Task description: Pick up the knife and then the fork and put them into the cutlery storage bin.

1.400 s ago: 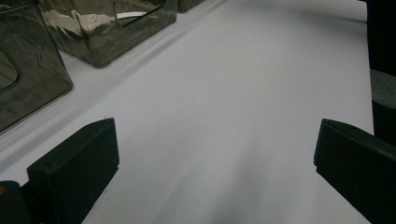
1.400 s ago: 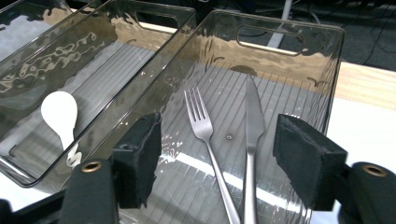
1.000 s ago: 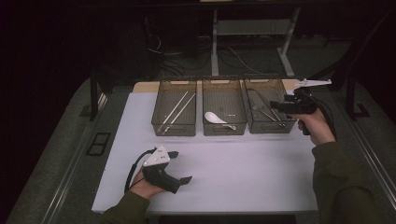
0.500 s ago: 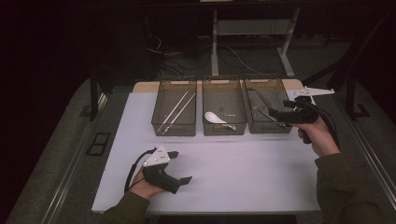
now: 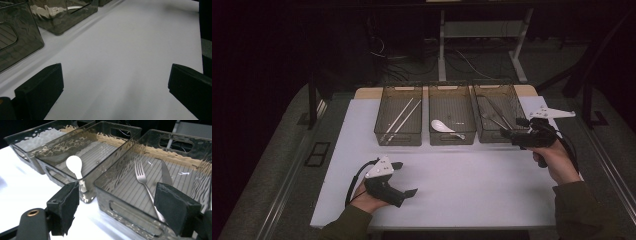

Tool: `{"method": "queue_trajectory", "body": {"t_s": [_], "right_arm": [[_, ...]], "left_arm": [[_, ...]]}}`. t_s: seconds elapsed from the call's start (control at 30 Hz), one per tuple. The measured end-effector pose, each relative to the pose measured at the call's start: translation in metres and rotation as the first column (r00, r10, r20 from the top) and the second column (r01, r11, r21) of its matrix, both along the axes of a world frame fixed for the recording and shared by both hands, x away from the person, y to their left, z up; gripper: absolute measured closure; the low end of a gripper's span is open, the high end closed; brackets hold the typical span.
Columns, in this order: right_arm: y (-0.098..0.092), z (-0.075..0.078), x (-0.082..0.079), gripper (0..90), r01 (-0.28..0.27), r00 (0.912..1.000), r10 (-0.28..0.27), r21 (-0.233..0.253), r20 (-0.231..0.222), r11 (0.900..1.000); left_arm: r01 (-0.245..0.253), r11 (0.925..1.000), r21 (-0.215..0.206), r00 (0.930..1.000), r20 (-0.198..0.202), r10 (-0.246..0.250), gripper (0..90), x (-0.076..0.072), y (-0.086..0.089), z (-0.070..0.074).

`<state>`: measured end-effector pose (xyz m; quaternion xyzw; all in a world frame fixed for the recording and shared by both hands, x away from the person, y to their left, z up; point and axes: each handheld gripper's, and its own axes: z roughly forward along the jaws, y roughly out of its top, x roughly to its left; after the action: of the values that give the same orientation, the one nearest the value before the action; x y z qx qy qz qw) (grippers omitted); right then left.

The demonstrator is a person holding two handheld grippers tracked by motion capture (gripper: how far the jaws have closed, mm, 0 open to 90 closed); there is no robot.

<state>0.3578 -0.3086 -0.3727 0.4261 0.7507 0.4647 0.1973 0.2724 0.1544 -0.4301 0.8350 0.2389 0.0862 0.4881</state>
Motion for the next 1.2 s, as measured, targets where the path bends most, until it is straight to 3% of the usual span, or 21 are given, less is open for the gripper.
{"method": "queue_trajectory", "body": {"t_s": [0.53, 0.87, 1.2], "right_arm": [[0.001, -0.011, -0.037, 19.0, -0.039, 0.9989, 0.038, 0.028, 0.028, 0.999], [0.0, -0.022, -0.058, 18.7, -0.065, 0.9976, 0.063, 0.052, 0.027, 0.997], [-0.001, -0.037, -0.077, 18.7, -0.095, 0.9951, 0.094, 0.047, 0.032, 0.994]], "left_arm": [[0.001, 1.0, 0.0, 1.0, 0.002, -0.001, 0.0, 0.0, -0.001, 0.0], [0.002, 1.0, 0.0, 1.0, 0.002, -0.002, 0.0, -0.001, 0.0, 0.0], [0.004, 1.0, 0.001, 1.0, 0.005, -0.004, 0.0, -0.001, 0.0, 0.0]]}}
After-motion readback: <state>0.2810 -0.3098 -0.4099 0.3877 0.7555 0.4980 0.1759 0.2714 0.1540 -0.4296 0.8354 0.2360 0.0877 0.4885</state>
